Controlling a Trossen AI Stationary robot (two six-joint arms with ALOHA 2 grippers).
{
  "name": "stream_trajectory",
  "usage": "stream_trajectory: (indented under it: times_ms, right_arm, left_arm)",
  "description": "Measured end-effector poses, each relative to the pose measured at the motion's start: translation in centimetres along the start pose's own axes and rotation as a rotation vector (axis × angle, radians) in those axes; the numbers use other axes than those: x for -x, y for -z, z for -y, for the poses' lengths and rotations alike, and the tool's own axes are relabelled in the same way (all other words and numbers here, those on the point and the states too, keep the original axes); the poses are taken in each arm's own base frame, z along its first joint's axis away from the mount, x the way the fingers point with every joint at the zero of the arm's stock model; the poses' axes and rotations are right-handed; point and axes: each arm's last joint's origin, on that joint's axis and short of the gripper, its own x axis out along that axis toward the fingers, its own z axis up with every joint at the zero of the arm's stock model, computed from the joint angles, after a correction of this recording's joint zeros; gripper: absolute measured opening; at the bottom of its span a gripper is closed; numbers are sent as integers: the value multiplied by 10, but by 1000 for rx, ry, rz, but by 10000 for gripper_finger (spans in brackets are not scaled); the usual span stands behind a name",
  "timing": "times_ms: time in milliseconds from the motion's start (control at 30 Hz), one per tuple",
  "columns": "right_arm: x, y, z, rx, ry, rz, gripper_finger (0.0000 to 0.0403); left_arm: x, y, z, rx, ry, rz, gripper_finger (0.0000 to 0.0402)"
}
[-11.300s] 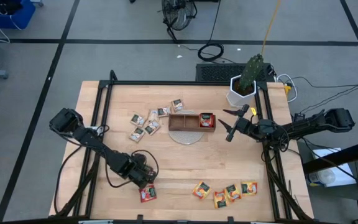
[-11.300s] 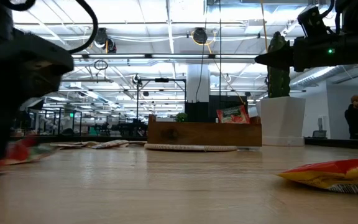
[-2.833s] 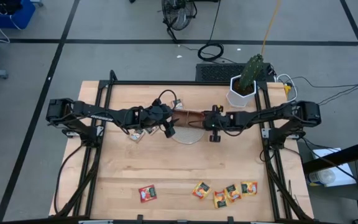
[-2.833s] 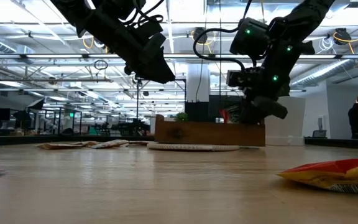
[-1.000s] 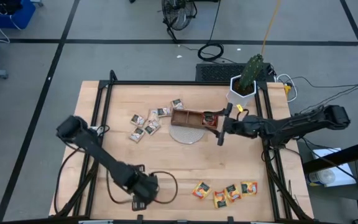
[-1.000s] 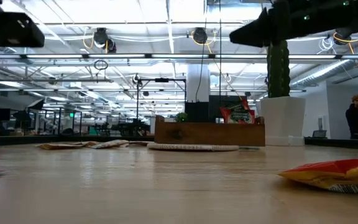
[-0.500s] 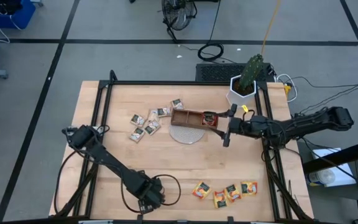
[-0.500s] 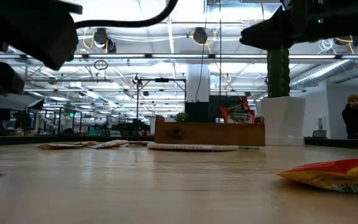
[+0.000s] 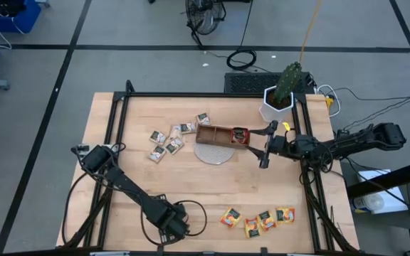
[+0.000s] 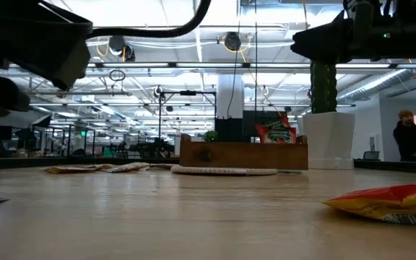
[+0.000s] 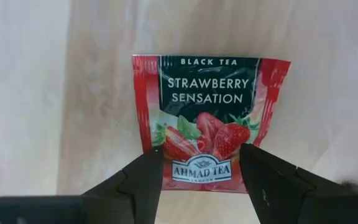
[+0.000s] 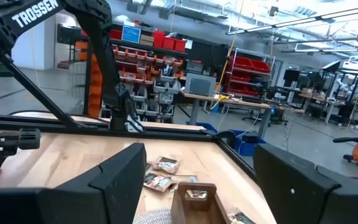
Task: Pick & Place Tea
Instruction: Put the red tea bag into the right section of the wood organizer
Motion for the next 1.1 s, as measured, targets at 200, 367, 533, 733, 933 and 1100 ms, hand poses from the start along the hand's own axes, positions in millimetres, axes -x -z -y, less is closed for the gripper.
stream_trajectory:
  times_ms: [200,367,533,733,933,1100]
  right_arm:
    - [0,1,0,1,-1,-2,273]
    - [0,1,0,1,0,-2,272]
    - [0,1,0,0,-1,-2,270]
    - [0,1,0,-57,-1,-2,273]
    - [0,1,0,-118,-2,-3,272]
    - [-1,4,-1,-125,2,-21,268]
  left_arm:
    - [-1,-1,0,-58,-15,30,189]
    - [-1,-4,-1,-67,-12,38,101]
    - [3,-12,-8,-117,27,3,16]
    - [35,-22,-29,-213,-149,115,10]
    - [89,-51,-55,-273,-595,531,10]
    - [112,-94,-79,-212,-912,825,10]
